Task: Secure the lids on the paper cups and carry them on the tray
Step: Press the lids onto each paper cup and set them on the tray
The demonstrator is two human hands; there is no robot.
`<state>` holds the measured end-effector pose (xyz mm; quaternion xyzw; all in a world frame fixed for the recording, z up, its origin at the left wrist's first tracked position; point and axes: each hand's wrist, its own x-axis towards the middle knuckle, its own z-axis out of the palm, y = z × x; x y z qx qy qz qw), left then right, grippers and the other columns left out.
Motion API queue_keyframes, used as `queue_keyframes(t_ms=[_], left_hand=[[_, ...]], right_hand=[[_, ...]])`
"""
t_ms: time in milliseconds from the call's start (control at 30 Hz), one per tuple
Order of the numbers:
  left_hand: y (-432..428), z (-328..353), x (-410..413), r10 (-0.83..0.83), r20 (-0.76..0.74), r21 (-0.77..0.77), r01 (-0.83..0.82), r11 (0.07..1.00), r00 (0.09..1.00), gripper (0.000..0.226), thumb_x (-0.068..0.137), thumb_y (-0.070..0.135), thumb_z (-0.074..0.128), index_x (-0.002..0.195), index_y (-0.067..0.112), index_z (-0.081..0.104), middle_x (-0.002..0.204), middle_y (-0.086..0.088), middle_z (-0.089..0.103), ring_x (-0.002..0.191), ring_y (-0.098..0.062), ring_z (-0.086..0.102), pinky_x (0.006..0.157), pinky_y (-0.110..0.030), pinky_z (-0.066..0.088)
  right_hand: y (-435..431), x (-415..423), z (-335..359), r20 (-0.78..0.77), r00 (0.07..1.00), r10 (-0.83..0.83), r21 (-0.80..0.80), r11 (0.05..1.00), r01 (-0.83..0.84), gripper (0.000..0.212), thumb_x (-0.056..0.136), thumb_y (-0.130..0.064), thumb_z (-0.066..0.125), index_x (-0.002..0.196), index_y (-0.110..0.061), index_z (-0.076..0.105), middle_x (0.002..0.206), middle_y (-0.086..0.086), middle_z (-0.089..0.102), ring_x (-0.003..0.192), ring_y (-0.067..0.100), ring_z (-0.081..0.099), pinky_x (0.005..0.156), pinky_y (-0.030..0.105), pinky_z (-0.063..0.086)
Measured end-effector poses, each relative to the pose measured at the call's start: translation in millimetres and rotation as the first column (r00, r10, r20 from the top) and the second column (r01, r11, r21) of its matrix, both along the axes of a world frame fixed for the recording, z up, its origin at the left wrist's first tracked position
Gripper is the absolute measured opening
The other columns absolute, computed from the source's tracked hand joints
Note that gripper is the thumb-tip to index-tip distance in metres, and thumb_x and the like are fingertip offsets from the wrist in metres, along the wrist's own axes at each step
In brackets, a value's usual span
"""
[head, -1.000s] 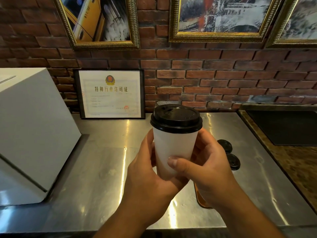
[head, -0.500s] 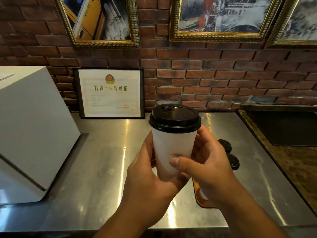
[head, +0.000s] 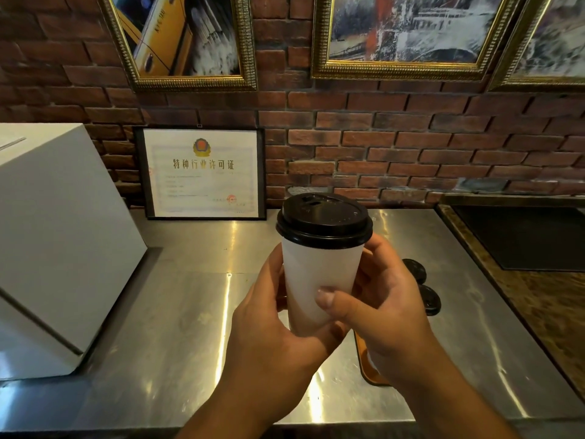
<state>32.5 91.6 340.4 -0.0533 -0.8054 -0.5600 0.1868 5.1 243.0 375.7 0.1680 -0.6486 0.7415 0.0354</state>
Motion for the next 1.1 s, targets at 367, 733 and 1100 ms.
queue_keyframes(t_ms=[367, 733, 1100], left_hand=[[1, 0, -4, 0.025, 0.009, -0.001, -0.025, 1.0, 1.0, 0.096, 0.056, 0.081, 0.078, 0.139, 0.073, 0.032, 0.128, 0.042, 0.055, 0.119, 0.018, 0.051, 0.066, 0.003, 0.043], [0, 6, -4, 0.016, -0.003, 0.004, -0.016, 1.0, 1.0, 0.093, 0.056, 0.074, 0.08, 0.136, 0.075, 0.033, 0.126, 0.043, 0.056, 0.117, 0.019, 0.052, 0.065, 0.005, 0.042], [1, 12, -6, 0.033, -0.012, 0.004, -0.032, 0.999, 0.999, 0.09, 0.056, 0.078, 0.077, 0.133, 0.079, 0.03, 0.125, 0.046, 0.054, 0.115, 0.018, 0.052, 0.064, 0.003, 0.044]], right_hand=[[-2, -1, 2, 0.011, 1.0, -0.026, -0.007, 1.0, 0.026, 0.082, 0.058, -0.034, 0.095, 0.13, -0.049, 0.059, 0.124, -0.013, 0.073, 0.117, 0.012, 0.071, 0.082, 0.027, 0.064], [-3, -5, 3, -0.006, 1.0, -0.011, 0.033, 0.999, 0.011, 0.073, 0.061, -0.034, 0.093, 0.125, -0.052, 0.064, 0.123, -0.012, 0.073, 0.117, 0.012, 0.07, 0.08, 0.028, 0.064], [-7, -8, 5, 0.004, 0.999, -0.035, 0.011, 0.999, 0.035, 0.071, 0.061, -0.039, 0.097, 0.119, -0.059, 0.063, 0.12, -0.02, 0.072, 0.114, 0.005, 0.07, 0.075, 0.022, 0.064]])
